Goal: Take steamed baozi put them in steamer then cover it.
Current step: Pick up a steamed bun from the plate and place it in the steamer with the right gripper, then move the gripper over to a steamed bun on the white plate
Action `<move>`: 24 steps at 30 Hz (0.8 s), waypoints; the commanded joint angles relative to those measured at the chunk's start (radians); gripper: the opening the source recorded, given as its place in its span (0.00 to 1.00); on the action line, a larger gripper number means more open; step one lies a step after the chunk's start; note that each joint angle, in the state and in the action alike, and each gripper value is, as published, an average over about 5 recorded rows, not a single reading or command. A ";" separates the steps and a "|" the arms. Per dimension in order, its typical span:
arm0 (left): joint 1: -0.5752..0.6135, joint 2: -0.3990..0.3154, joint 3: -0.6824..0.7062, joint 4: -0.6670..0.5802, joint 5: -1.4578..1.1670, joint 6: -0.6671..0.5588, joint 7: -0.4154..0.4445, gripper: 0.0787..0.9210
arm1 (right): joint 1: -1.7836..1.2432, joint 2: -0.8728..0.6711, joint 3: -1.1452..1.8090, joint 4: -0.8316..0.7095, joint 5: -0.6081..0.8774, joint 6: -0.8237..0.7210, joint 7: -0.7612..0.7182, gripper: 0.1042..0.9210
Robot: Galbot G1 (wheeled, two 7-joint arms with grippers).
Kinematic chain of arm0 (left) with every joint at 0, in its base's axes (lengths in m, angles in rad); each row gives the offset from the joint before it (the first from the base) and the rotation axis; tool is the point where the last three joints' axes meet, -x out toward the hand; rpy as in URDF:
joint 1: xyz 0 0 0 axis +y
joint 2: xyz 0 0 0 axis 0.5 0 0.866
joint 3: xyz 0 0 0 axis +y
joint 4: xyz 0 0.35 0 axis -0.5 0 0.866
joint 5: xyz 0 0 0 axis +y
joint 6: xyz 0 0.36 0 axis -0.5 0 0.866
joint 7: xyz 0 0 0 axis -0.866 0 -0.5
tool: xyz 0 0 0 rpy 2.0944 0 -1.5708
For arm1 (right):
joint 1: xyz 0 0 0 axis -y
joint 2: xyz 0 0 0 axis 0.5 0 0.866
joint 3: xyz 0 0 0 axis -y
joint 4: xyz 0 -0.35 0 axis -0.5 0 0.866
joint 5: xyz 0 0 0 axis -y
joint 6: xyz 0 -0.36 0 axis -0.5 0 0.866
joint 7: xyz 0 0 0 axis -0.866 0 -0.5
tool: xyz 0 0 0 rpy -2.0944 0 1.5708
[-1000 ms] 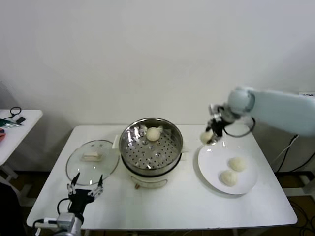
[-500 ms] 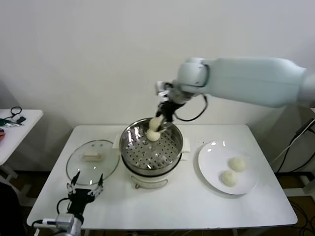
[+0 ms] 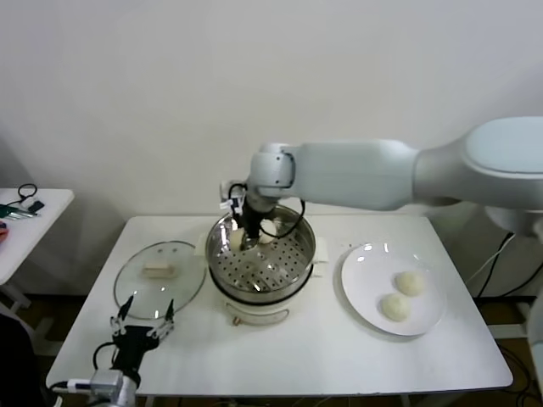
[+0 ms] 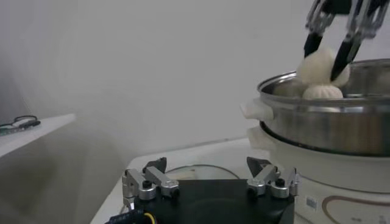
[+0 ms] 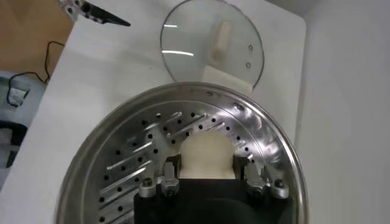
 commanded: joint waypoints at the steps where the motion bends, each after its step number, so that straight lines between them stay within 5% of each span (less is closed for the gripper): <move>1: -0.002 0.000 -0.003 -0.003 0.001 0.001 0.000 0.88 | -0.105 0.060 0.011 -0.091 -0.051 -0.016 0.019 0.58; 9: -0.008 0.004 -0.004 0.004 -0.003 0.001 0.000 0.88 | -0.144 0.092 0.012 -0.156 -0.077 -0.014 0.021 0.60; 15: -0.014 0.005 -0.003 0.005 -0.003 0.004 0.000 0.88 | -0.145 0.091 0.025 -0.163 -0.080 -0.010 0.026 0.77; 24: -0.011 0.009 -0.001 -0.007 0.002 0.007 0.003 0.88 | 0.133 -0.095 -0.057 0.021 -0.018 0.122 -0.139 0.88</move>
